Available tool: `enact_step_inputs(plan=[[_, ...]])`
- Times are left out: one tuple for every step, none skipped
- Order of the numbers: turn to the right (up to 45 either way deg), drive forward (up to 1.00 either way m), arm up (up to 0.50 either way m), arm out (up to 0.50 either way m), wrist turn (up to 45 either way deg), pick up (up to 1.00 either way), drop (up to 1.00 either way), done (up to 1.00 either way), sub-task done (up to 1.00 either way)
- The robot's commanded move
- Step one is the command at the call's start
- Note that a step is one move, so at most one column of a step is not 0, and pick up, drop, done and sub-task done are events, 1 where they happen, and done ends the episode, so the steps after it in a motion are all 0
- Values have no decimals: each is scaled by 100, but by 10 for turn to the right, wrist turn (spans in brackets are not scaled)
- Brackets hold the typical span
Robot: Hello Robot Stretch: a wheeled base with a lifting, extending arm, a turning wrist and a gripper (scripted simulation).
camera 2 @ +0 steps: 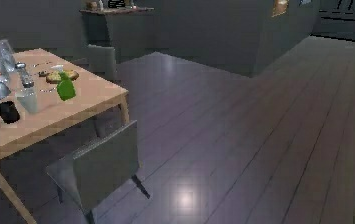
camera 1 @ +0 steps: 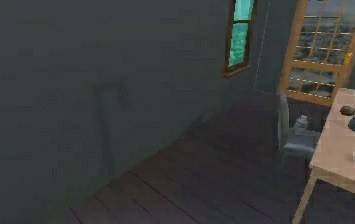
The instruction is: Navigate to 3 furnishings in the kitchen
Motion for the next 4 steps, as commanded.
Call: enact_step_inputs(plan=[[0, 30, 0, 0, 0, 0, 0, 0, 0], [450, 0, 0, 0, 0, 0, 0, 0, 0], [120, 0, 0, 0, 0, 0, 0, 0, 0], [0, 0, 0, 0, 0, 0, 0, 0, 100]])
